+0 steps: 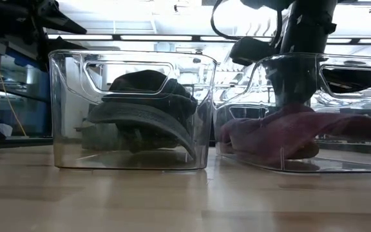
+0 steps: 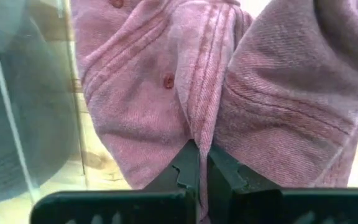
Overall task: Pick & Place hat
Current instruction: Put the right red cap into the right transparent bin, then put the black cap into the left transparent bin
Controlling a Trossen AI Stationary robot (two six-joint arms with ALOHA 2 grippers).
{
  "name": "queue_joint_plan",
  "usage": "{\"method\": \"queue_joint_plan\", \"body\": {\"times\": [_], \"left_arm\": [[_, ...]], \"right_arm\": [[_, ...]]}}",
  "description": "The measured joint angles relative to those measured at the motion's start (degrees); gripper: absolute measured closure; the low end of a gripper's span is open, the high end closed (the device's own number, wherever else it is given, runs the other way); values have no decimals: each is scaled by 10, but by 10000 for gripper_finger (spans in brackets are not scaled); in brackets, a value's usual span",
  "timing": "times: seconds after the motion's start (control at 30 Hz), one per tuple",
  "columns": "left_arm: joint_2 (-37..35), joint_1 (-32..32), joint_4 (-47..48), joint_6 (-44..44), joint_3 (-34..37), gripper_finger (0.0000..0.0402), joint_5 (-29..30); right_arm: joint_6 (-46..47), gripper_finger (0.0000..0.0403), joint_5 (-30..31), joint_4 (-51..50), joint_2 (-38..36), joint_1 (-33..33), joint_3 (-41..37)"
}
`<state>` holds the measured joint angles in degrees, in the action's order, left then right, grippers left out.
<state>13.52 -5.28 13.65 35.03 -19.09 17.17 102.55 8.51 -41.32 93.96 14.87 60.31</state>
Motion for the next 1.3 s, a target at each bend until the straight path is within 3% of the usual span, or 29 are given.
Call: {"method": "queue_joint_plan", "body": {"times": [0.17,0.7,1.0,1.3], "left_arm": [[0,0,0,0,0,204,0],[0,0,0,0,0,204,0],[0,0,0,0,0,204,0],[0,0,0,0,0,204,0]], "right_arm": [[-16,355,1,-4,-14,0,0],[-91,181,1,-5,-65,0,0],[-138,170,23,-2,-128,-4,0],[-266,174,78,0,-210,-36,1]]}}
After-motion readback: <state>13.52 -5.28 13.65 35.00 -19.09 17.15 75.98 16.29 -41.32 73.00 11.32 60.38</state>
